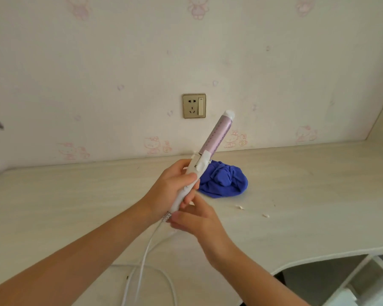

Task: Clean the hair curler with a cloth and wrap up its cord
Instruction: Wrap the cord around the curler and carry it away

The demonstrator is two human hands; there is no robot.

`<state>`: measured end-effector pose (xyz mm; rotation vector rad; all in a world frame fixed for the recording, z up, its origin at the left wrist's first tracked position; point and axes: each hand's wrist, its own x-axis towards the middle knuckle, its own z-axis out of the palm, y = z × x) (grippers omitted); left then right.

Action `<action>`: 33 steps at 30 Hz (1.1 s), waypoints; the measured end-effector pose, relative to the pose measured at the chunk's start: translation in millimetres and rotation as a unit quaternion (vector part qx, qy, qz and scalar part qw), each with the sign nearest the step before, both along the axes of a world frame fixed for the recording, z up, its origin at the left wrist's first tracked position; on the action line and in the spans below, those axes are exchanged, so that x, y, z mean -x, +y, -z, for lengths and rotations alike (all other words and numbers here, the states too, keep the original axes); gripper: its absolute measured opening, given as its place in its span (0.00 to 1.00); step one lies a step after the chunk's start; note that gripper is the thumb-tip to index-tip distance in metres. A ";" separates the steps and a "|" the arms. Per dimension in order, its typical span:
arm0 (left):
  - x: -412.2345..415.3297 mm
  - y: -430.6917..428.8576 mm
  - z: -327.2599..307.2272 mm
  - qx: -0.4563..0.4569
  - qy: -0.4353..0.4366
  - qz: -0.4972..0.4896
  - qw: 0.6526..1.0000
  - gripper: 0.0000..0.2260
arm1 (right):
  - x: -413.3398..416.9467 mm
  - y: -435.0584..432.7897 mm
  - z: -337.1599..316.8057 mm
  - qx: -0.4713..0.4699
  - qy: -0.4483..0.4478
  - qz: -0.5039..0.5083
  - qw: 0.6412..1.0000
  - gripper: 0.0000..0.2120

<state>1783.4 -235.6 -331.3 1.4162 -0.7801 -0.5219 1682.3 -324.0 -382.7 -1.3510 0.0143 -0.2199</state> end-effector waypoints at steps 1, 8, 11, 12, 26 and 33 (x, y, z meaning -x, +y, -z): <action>1.6 0.1 -4.5 0.009 0.000 -0.009 1.000 0.11 | -5.3 10.1 -1.8 -0.038 0.003 -0.034 0.999 0.14; 1.7 24.4 -12.8 -0.032 -0.089 -0.044 0.995 0.19 | -15.1 13.1 -7.2 0.021 0.085 -0.174 0.981 0.05; 1.5 38.0 -11.8 -0.099 -0.171 -0.060 0.978 0.20 | -11.3 -2.8 -18.9 0.160 0.111 -0.225 0.955 0.08; 1.5 43.3 -11.9 -0.124 -0.200 -0.062 0.970 0.20 | -8.9 -9.8 -24.2 0.207 0.105 -0.226 0.946 0.08; 4.9 86.7 1.4 -0.281 -0.237 -0.049 0.929 0.17 | -4.9 -84.8 -84.6 0.437 0.035 -0.041 0.898 0.06; -3.5 115.5 -3.3 -0.322 -0.288 0.002 0.902 0.10 | -32.0 -112.9 -86.1 0.422 -0.010 0.014 0.907 0.12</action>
